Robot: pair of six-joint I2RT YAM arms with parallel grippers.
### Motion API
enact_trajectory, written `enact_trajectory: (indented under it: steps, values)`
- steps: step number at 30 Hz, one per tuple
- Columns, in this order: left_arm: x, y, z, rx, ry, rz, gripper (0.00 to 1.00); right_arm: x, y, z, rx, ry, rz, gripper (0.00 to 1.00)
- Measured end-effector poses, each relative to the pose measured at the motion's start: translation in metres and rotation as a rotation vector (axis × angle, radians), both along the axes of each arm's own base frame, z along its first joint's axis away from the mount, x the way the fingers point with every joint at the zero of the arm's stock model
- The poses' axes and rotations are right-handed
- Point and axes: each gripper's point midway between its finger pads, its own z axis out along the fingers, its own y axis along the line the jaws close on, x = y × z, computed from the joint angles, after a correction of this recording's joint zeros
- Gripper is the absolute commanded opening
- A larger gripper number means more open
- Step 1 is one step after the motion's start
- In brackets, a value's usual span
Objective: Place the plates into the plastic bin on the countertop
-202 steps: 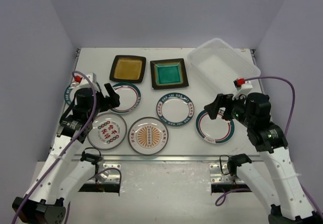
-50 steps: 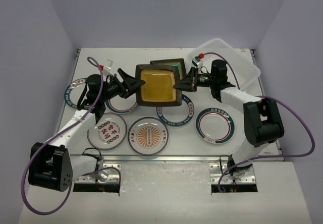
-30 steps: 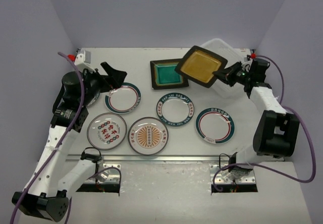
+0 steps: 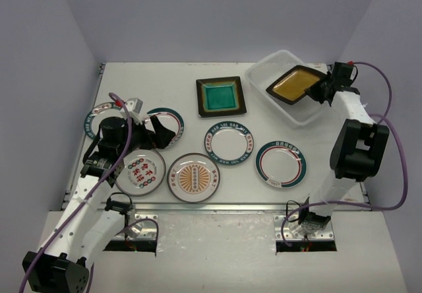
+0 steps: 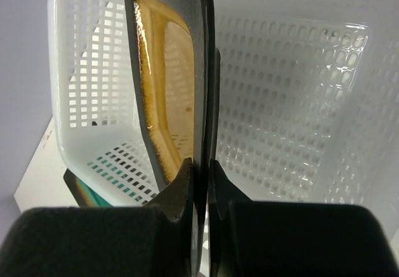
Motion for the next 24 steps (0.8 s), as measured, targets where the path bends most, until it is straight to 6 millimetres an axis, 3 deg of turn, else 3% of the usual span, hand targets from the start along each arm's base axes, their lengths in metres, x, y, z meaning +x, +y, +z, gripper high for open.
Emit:
enact_trajectory:
  steps: [10, 16, 20, 22, 24]
  values:
    - [-0.002, -0.002, 0.002, -0.003, -0.009, -0.01, 1.0, 0.01, 0.041, -0.02, 0.003, 0.046, 0.05, 0.0]
    - [-0.004, -0.004, 0.004, -0.004, -0.016, -0.02, 1.0, 0.01, 0.044, -0.047, 0.054, 0.113, 0.021, 0.03]
    - [-0.005, -0.006, 0.006, -0.005, -0.023, -0.025, 1.0, 0.014, 0.043, -0.049, 0.068, 0.123, 0.009, 0.22]
    - [-0.006, -0.006, 0.007, -0.006, -0.026, -0.028, 1.0, 0.019, 0.041, -0.051, 0.067, 0.133, 0.006, 0.45]
    - [-0.006, -0.007, 0.007, -0.006, -0.027, -0.031, 1.0, 0.027, 0.04, -0.053, 0.068, 0.141, 0.006, 0.61]
